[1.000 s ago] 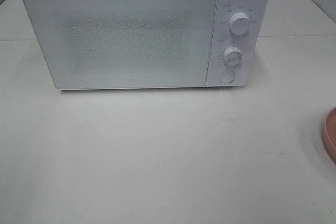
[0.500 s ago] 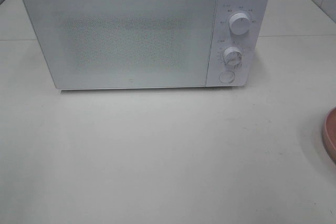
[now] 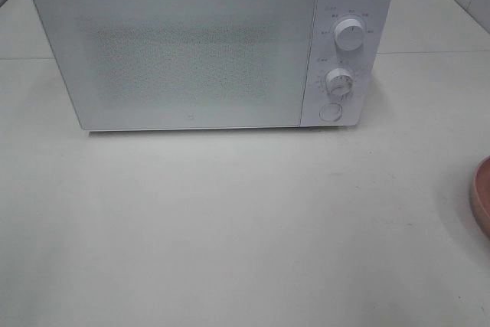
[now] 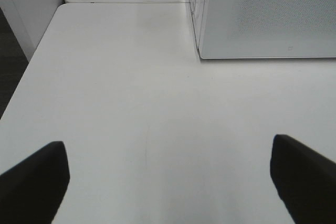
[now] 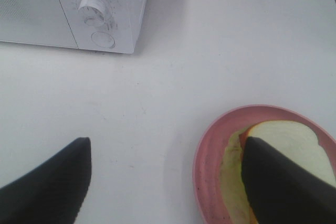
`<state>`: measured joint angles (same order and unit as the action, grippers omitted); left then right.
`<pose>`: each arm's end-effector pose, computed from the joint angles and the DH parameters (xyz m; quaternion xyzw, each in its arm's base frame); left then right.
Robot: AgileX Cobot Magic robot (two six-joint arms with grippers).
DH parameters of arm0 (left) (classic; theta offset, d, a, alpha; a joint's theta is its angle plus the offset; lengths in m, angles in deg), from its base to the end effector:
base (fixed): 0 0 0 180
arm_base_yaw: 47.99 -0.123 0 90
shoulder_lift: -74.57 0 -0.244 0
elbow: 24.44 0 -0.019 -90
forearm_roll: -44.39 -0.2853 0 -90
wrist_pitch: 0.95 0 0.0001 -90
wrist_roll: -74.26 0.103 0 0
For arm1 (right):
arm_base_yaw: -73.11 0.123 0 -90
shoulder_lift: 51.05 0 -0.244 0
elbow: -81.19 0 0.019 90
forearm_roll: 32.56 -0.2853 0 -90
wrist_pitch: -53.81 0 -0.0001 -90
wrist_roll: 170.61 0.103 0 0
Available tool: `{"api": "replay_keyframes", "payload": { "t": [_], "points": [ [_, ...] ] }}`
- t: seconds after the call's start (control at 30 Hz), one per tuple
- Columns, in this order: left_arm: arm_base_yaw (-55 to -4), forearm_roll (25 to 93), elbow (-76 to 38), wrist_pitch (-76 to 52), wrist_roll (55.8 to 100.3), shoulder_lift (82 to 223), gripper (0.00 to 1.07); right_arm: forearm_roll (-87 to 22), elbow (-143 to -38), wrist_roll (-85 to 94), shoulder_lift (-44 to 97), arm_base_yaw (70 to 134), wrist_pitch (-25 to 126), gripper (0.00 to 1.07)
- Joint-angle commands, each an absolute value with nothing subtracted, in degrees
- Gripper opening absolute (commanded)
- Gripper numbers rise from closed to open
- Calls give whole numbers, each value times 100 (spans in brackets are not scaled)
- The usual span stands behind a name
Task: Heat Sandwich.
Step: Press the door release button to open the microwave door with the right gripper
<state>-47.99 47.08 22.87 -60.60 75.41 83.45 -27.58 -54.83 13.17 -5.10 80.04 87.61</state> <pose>0.0780 -0.0042 0.2903 0.0092 0.8470 -0.0181 0.5312 0.2004 0.0193 0.2607 -0.0446 0.8801 0.0058 0.4726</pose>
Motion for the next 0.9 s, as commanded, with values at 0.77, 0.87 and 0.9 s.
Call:
{"api": "replay_keyframes", "payload": {
  "t": [0.77,0.87,0.9],
  "points": [
    [-4776,4714,2304,-6025,7541,8190,98,-2752,-5523,1300,1742,7987,5599,76],
    [-4776,4714,2304,-6025,7541,8190,98,-2752,-5414,1294,1994,7987,4957,76],
    [-4776,4714,2304,-6025,7541,8190,98,-2752,-5340,1294,2068,7987,4699,76]
  ]
}}
